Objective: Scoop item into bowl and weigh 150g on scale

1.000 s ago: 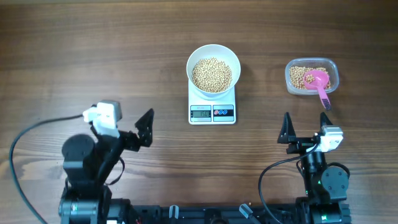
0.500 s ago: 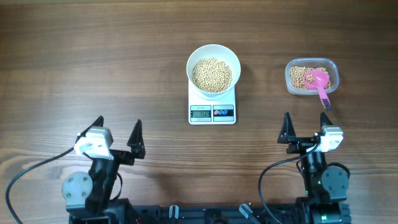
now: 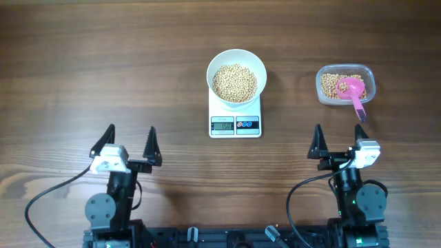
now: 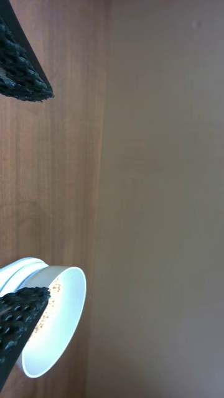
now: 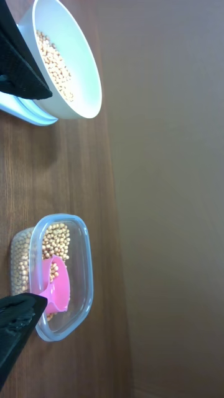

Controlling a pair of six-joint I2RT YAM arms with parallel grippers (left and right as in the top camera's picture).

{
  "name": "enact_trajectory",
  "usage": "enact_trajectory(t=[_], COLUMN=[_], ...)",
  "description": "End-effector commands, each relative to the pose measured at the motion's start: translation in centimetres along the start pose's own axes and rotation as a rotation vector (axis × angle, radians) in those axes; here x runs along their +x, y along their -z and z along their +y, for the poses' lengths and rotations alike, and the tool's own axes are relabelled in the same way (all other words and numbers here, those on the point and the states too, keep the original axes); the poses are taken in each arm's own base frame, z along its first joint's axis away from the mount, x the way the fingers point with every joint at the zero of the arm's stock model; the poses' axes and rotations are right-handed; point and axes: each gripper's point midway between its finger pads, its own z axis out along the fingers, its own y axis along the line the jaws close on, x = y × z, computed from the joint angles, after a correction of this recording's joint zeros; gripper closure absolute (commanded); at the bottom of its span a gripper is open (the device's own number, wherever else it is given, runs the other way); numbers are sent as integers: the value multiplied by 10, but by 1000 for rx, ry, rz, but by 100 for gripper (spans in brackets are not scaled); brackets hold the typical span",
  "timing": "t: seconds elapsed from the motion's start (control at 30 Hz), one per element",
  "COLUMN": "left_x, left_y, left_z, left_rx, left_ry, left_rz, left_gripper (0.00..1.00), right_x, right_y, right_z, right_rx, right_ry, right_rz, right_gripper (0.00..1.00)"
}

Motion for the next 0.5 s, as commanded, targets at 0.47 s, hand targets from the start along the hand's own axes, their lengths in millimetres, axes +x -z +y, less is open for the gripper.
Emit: enact_trajectory(t=[0.47], left_x=[33], left_y=[7], left_z=[42], left_rx=[-257], left_ry=[23], left_rz=[104], left_gripper=[0], right_x=[-3], right_y=[1], right_z=[-2], right_rx=[13], right_ry=[17], right_rz=[-13], right_gripper=[0])
